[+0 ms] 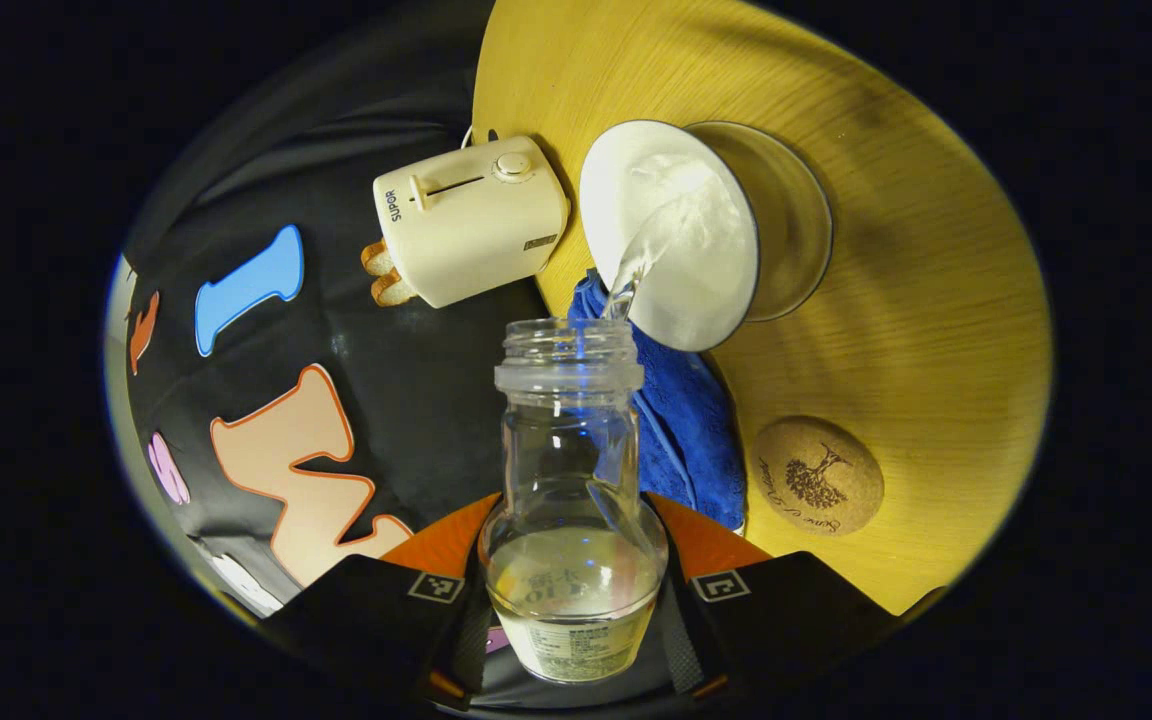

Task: Open the teacup lid with one hand, grasp the water bottle and pour water into the teacup with the other hand; after pouring, place the water bottle on the coaster and then close the teacup lid.

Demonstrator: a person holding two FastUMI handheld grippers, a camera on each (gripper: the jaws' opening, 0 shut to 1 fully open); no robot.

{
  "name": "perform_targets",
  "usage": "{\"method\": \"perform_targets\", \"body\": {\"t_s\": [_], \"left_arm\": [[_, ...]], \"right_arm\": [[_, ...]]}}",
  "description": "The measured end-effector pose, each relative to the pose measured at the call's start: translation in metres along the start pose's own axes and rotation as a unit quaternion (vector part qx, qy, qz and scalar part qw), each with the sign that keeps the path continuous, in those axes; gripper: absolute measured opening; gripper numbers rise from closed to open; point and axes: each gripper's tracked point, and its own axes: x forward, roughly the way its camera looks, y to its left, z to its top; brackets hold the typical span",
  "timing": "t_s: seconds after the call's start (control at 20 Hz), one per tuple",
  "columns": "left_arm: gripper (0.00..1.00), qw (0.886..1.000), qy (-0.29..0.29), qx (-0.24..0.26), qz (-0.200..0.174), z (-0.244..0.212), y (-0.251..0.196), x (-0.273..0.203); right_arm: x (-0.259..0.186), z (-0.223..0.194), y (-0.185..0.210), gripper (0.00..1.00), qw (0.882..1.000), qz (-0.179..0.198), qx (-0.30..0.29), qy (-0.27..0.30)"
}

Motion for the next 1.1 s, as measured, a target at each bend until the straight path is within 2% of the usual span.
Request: {"method": "perform_targets", "body": {"t_s": [0.45, 1.1], "left_arm": [[0.67, 0.999, 0.013, 0.050, -0.011, -0.0008, 0.0045, -0.0023], [0.67, 0.998, 0.007, 0.067, -0.009, 0.0063, 0.0045, -0.0002]], "right_arm": [[-0.0002, -0.0002, -0.0009, 0.30, 1.000, -0.001, 0.000, 0.000], [-0.0011, -0.0003, -0.0013, 0.29, 1.000, 0.001, 0.000, 0.000]]}}
